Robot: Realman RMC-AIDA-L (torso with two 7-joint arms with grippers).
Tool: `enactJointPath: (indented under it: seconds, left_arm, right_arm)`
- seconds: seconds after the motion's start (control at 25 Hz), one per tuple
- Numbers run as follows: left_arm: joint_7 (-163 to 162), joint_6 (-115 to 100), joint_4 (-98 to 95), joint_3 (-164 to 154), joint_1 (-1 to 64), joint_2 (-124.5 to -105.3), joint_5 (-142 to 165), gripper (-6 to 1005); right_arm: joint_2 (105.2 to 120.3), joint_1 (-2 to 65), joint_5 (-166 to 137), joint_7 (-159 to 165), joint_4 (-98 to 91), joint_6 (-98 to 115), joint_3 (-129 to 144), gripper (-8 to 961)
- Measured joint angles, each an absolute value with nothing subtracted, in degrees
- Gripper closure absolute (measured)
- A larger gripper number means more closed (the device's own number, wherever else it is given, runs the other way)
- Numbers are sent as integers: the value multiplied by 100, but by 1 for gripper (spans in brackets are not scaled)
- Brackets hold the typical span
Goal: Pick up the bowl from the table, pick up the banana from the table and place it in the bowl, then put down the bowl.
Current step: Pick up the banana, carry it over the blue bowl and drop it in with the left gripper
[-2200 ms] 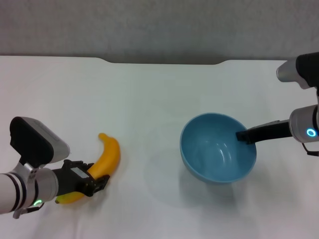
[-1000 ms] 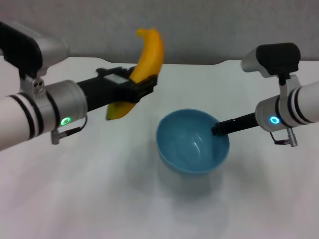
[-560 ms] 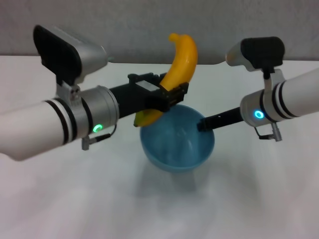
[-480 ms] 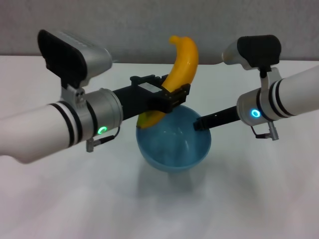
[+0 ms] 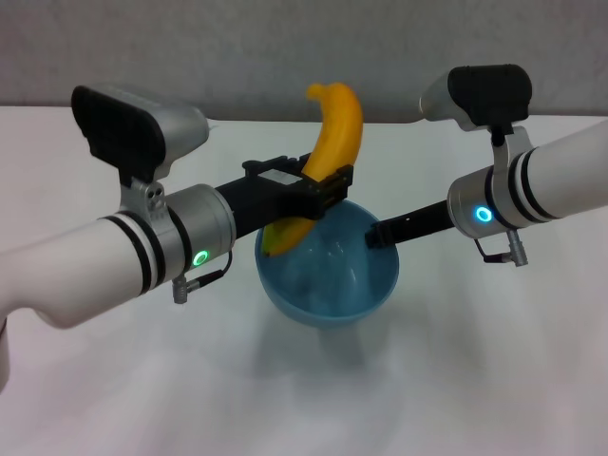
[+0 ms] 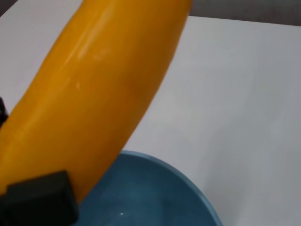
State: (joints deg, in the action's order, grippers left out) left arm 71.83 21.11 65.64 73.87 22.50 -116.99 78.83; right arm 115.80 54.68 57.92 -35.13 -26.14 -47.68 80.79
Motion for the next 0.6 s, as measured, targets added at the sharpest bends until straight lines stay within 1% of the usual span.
enactJointPath:
  seconds: [0.6]
  left_arm:
    - [9218,2051,5841,7130,2205,-11716,5189,503]
  right_arm:
    - [11544,5461,5791,-3446,-2695,-4786,8044,867]
